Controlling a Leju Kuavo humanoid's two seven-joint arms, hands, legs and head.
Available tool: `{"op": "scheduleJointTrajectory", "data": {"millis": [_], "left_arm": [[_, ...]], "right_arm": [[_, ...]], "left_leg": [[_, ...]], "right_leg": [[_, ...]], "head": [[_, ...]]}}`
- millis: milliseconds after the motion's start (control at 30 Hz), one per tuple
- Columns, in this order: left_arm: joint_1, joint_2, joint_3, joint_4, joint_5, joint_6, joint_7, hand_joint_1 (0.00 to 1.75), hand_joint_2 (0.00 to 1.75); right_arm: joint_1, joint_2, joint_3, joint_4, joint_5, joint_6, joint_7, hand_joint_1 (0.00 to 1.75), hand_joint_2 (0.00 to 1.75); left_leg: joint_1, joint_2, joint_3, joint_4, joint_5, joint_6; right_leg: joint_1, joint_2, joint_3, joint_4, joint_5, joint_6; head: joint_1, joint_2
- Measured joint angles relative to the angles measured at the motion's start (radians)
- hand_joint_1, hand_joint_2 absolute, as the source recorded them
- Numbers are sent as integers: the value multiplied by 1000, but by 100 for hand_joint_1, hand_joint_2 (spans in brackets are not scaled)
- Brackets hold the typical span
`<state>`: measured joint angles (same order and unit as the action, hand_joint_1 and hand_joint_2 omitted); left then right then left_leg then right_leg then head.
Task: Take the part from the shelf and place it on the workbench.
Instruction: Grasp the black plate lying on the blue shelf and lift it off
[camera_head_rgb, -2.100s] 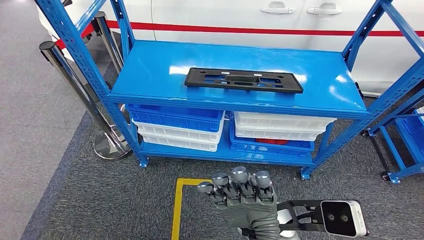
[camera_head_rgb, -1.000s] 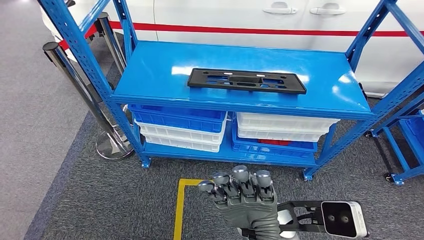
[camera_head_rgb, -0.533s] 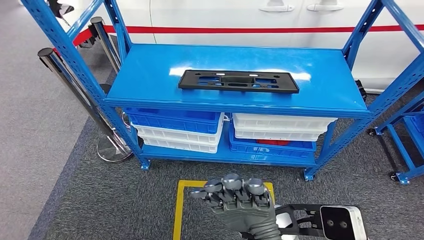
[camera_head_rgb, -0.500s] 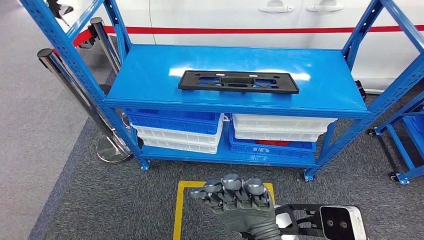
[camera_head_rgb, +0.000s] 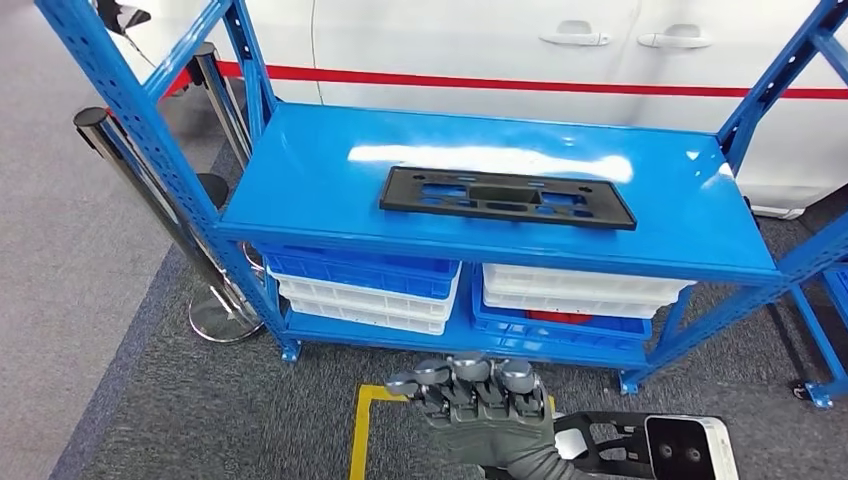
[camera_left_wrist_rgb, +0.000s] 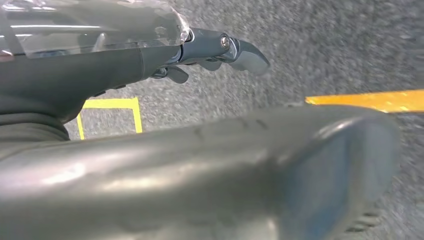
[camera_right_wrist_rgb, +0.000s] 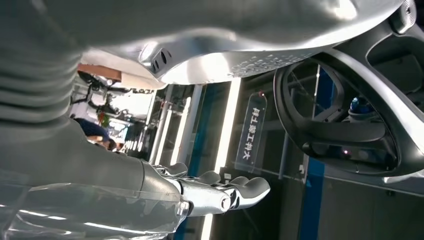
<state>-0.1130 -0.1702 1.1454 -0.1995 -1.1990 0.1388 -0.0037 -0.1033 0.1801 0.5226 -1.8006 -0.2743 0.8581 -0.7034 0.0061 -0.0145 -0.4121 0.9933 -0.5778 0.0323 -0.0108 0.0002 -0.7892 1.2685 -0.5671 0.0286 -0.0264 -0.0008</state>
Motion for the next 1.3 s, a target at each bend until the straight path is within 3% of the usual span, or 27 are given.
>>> {"op": "scheduleJointTrajectory", "data": {"millis": [33,100,133,167,233,300,333,367,400,433,467,500,533,567,633,667,733,800,900,933,967,1000,1067,1133,1300], "left_arm": [[2,0,0,0,1,1,0,0,0],[4,-3,0,2,5,5,1,0,0],[5,-4,0,3,7,6,1,0,0],[5,-6,0,4,9,8,0,0,0],[3,-5,1,4,12,9,-4,0,0],[0,-5,1,4,14,8,-10,0,0],[0,-5,1,4,15,8,-12,0,0],[0,-5,1,4,16,7,-13,0,0],[2,-5,1,4,16,6,-14,0,0],[3,-5,1,4,16,6,-14,0,0],[3,-5,1,4,16,6,-14,0,0],[4,-5,1,4,16,6,-14,0,0],[3,-4,1,4,15,7,-14,0,0],[3,-4,1,4,14,7,-14,0,0],[1,-4,1,4,13,6,-11,0,0],[0,-3,1,4,13,6,-9,0,0],[-1,-3,1,4,13,4,-6,0,0],[-2,-3,2,4,15,0,-2,0,0],[-5,-4,2,4,16,-6,-3,0,0],[-6,-4,2,4,16,-7,-6,0,0],[-6,-4,2,4,15,-7,-10,0,0],[-7,-4,2,4,14,-6,-14,0,0],[-9,-5,2,4,13,-5,-18,0,0],[-11,-5,2,4,13,-4,-20,0,0],[-15,-6,1,4,9,-1,-26,0,0]], "right_arm": [[0,0,0,0,-3,0,0,0,0],[0,-1,0,2,-8,1,0,0,0],[0,-1,0,3,-10,1,0,0,0],[-2,-1,0,3,-12,1,0,0,0],[-8,2,3,2,-14,0,0,0,0],[-12,3,6,2,-15,0,0,0,0],[-12,3,7,2,-16,0,0,0,0],[-12,3,7,2,-16,0,0,0,0],[-12,3,7,3,-17,0,0,0,0],[-12,3,7,3,-17,0,0,0,0],[-12,3,7,3,-18,0,0,0,0],[-12,3,7,3,-18,0,0,0,0],[-12,3,7,3,-18,-2,0,0,0],[-12,3,7,3,-18,-5,0,0,0],[-10,2,7,5,-16,-12,0,0,0],[-9,1,7,7,-14,-15,0,0,0],[-7,0,7,8,-12,-15,0,0,0],[-7,0,7,9,-12,-16,0,0,0],[-7,-5,7,15,-13,-21,0,0,0],[-7,-7,7,19,-14,-25,0,0,0],[-8,-9,7,22,-14,-29,0,0,0],[-9,-11,7,25,-15,-32,0,0,0],[-15,-14,7,29,-17,-37,0,0,0],[-23,-16,8,33,-20,-43,0,0,0],[-36,-21,16,37,-30,-65,0,0,0]], "left_leg": [[0,-2,23,-3,-18,-2],[-1,-6,64,-4,-52,-14],[-2,-7,76,-7,-67,-23],[-1,-9,87,-10,-74,-31],[3,-8,78,17,-51,-45],[5,-3,10,134,-2,-53],[5,0,-37,201,-1,-55],[5,1,-82,253,-24,-58],[5,2,-119,281,-67,-61],[6,2,-147,288,-110,-64],[6,3,-164,274,-135,-67],[7,4,-171,240,-125,-69],[7,5,-170,188,-81,-69],[7,7,-166,129,-13,-67],[3,10,-161,48,82,-51],[0,11,-163,35,100,-41],[0,11,-160,30,112,-22],[4,13,-155,21,124,-10],[5,14,-155,17,127,-3],[4,14,-155,18,125,-2],[4,14,-155,18,123,-2],[4,13,-154,19,121,-3],[4,12,-151,22,116,-7],[1,11,-149,26,111,-17],[2,12,-152,44,83,-48]], "right_leg": [[2,0,-7,-52,41,-4],[11,3,-14,-163,193,-20],[16,6,-17,-193,255,-29],[19,8,-18,-205,286,-37],[21,11,-3,-207,271,-53],[18,9,29,-231,253,-66],[15,8,47,-242,244,-69],[14,8,64,-248,233,-71],[14,9,80,-251,222,-72],[13,10,95,-252,210,-71],[13,12,111,-251,198,-70],[13,14,127,-249,186,-68],[13,15,141,-247,175,-66],[13,15,152,-246,166,-63],[15,17,163,-241,153,-54],[16,17,163,-239,150,-49],[17,16,162,-237,146,-37],[16,13,152,-206,116,-26],[9,10,85,-41,17,-14],[6,9,63,8,2,-12],[4,8,55,28,4,-10],[1,7,63,12,23,-9],[-2,3,126,-111,83,-12],[0,2,179,-215,114,-17],[3,7,203,-248,101,-46]], "head": [[0,0],[0,0],[-1,0],[-1,0],[0,0],[-1,0],[-1,0],[-2,0],[-2,0],[-2,0],[-2,0],[-2,0],[-2,0],[-2,0],[-1,0],[-1,0],[-1,0],[1,0],[4,0],[4,0],[4,0],[4,0],[4,0],[4,0],[2,0]]}}
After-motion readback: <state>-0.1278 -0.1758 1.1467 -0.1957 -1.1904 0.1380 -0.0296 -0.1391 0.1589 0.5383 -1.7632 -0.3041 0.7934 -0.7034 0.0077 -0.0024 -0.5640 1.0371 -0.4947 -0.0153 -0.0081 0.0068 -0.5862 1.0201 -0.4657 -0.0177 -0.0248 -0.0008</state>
